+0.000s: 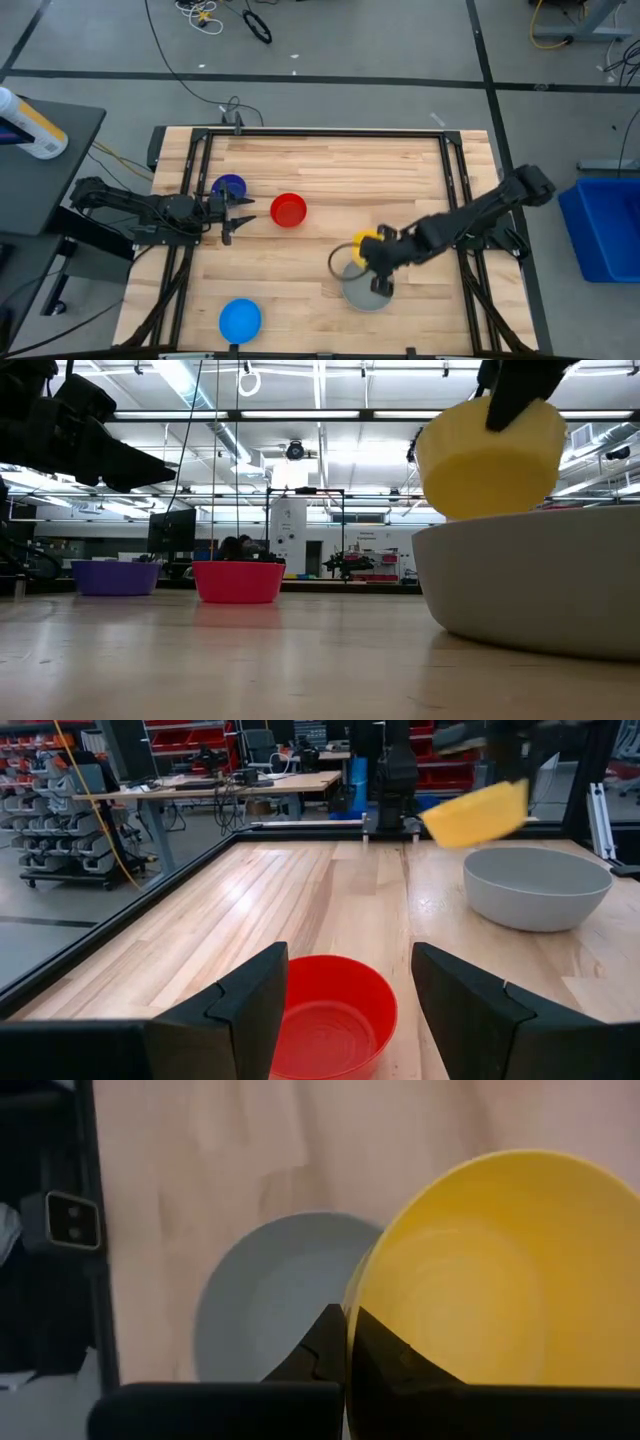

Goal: Nest bowls inside each other
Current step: Stack the yellow bowl on the gray bowl, then stack the dark blue bowl on the yellow bowl

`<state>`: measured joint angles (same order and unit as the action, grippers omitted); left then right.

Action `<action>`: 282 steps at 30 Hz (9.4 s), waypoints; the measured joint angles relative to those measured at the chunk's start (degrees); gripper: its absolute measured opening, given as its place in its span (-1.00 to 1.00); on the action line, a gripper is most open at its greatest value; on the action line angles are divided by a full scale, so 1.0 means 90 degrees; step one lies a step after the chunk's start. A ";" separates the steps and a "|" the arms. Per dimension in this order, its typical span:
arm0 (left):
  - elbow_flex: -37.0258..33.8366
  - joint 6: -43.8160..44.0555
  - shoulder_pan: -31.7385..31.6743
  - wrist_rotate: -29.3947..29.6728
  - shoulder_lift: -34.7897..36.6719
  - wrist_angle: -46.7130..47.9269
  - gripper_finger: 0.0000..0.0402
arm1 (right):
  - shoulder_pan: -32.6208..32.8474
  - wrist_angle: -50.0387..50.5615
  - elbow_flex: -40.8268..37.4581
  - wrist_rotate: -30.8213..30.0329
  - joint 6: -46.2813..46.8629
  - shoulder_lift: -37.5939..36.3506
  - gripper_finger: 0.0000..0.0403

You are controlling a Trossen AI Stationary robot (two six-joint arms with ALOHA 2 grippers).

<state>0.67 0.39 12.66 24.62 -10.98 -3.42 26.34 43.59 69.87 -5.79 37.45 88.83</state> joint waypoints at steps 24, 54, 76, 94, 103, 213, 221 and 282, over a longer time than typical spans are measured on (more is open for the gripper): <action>0.0000 0.0050 0.0001 -0.0010 0.0000 0.0000 0.10 | 0.0539 -0.0223 0.0643 0.0174 0.0920 0.1511 -0.52; 0.0796 0.1114 -0.0437 0.1218 -0.2399 -0.0065 0.10 | -0.0184 0.0452 0.0634 -0.1532 -0.0329 0.1427 0.10; 0.3225 0.3624 -0.1840 0.0836 -0.5286 0.4664 0.10 | 0.0585 0.2465 0.0320 -0.4866 0.0648 -0.1022 0.24; 0.3219 0.4797 -0.1847 0.1179 -0.5299 0.5345 0.10 | 0.1349 0.2968 -0.3494 -0.4787 0.3974 -0.3290 0.19; 0.3215 0.4613 -0.2093 0.0701 -0.6301 0.4816 0.10 | 0.1349 0.2635 -0.3915 -0.4283 0.4382 -0.3288 0.22; 0.7216 -0.0841 0.0928 -0.0699 -0.9953 0.0599 -0.97 | 0.2197 0.1381 -0.3913 -0.4854 0.4332 -0.3932 0.11; 0.8024 -0.1048 0.0945 -0.0850 -1.0469 0.0960 -0.97 | 0.5216 0.1274 -0.3951 -0.7069 0.3112 -0.5493 0.10; 0.8012 -0.0931 0.1159 -0.1003 -1.0460 0.0848 -0.97 | -0.1476 -1.0258 -0.7704 0.1724 -0.4627 -0.5464 0.12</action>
<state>72.77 -7.99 23.09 15.59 -105.12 4.21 13.05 -48.73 0.53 9.72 -4.20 39.66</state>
